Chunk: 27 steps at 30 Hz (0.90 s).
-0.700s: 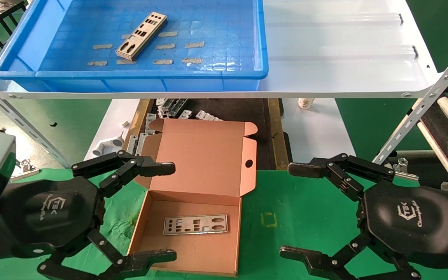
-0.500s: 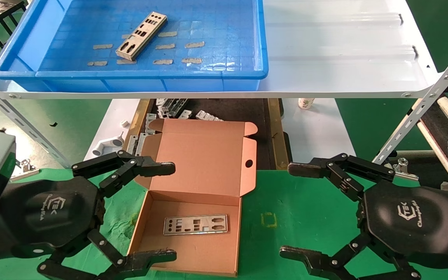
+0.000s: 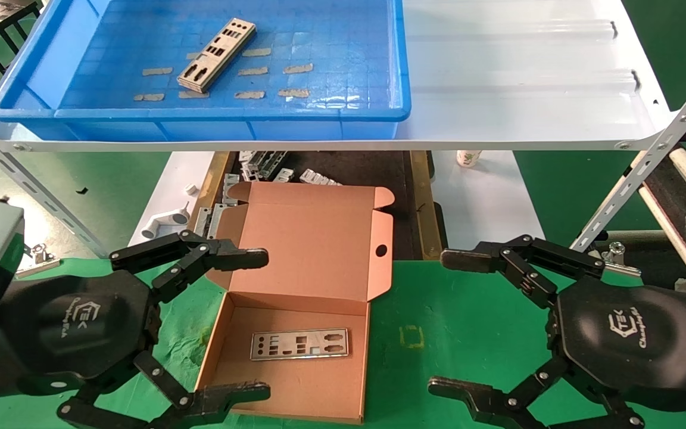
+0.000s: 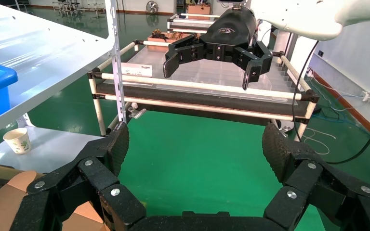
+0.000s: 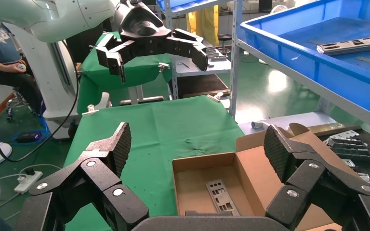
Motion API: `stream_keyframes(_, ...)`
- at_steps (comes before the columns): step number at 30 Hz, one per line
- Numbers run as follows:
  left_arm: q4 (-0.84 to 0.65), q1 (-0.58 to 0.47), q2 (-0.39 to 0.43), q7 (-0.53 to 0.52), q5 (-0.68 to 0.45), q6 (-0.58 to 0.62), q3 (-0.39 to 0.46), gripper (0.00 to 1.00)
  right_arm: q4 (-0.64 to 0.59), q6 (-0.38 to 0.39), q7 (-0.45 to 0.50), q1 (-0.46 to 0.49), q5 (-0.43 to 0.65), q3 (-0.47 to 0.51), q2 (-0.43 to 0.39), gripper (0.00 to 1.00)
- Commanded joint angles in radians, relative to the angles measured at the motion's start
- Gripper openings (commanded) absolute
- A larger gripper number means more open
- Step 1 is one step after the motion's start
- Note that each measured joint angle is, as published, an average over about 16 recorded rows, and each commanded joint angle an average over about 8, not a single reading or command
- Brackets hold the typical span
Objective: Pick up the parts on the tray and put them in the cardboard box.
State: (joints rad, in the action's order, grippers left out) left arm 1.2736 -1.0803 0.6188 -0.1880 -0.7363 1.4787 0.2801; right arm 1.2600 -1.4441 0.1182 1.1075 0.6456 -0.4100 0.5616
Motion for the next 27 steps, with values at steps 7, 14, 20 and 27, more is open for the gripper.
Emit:
stream_keyframes(7, -0.054, -0.043, 0.048, 0.001, -0.043, -0.086, 0.007, 1.00, 0.000, 0.000, 0.000, 0.000, 0.000, 0.000, 0.000, 0.00)
stream_keyframes(14, -0.221, -0.209, 0.169, 0.042, -0.168, -0.230, 0.039, 1.00, 0.000, 0.000, 0.000, 0.000, 0.000, 0.000, 0.000, 0.00)
stream_keyframes(20, -0.454, -0.406, 0.276, 0.092, -0.291, -0.311, 0.085, 1.00, 0.000, 0.000, 0.000, 0.000, 0.000, 0.000, 0.000, 0.00)
stream_keyframes(27, -0.760, -0.619, 0.382, 0.137, -0.415, -0.399, 0.141, 1.00, 0.000, 0.000, 0.000, 0.000, 0.000, 0.000, 0.000, 0.00)
